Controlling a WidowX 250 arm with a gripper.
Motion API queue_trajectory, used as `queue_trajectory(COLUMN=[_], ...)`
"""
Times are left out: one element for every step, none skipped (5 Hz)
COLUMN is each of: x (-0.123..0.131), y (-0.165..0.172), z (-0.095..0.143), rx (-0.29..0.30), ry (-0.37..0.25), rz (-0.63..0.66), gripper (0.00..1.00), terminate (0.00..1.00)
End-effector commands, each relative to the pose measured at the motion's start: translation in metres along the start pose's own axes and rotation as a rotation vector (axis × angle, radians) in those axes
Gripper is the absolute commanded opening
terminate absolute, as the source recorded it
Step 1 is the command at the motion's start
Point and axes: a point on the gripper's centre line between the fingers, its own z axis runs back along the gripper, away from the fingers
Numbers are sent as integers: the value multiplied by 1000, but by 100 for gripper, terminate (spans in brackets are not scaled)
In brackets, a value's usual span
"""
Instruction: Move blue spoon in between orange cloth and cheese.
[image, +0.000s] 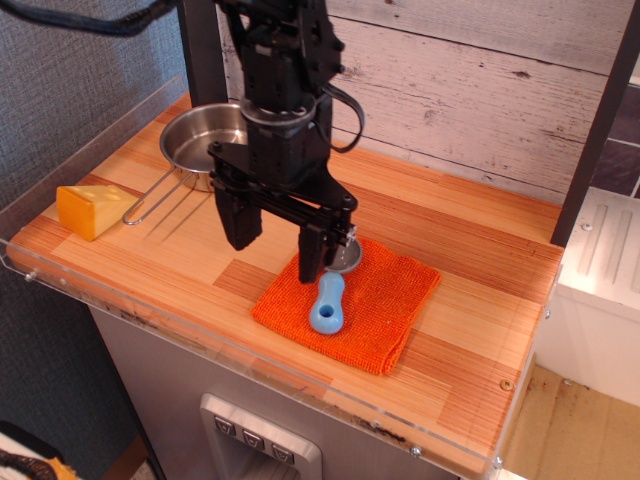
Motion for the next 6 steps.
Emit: queue_trajectory(x=[8, 8, 9, 11, 12, 11], y=[-22, -30, -29, -26, -25, -23], z=[-18, -24, -33, -37, -40, -43], rx=[-54, -41, -25, -15, -8, -8], ry=[-45, -55, -43, -46, -50, -50], rz=[-29, -65, -64, -54, -48, -48], gripper=[100, 100, 100, 100, 100, 0], terminate=[0, 0, 0, 0, 0, 0])
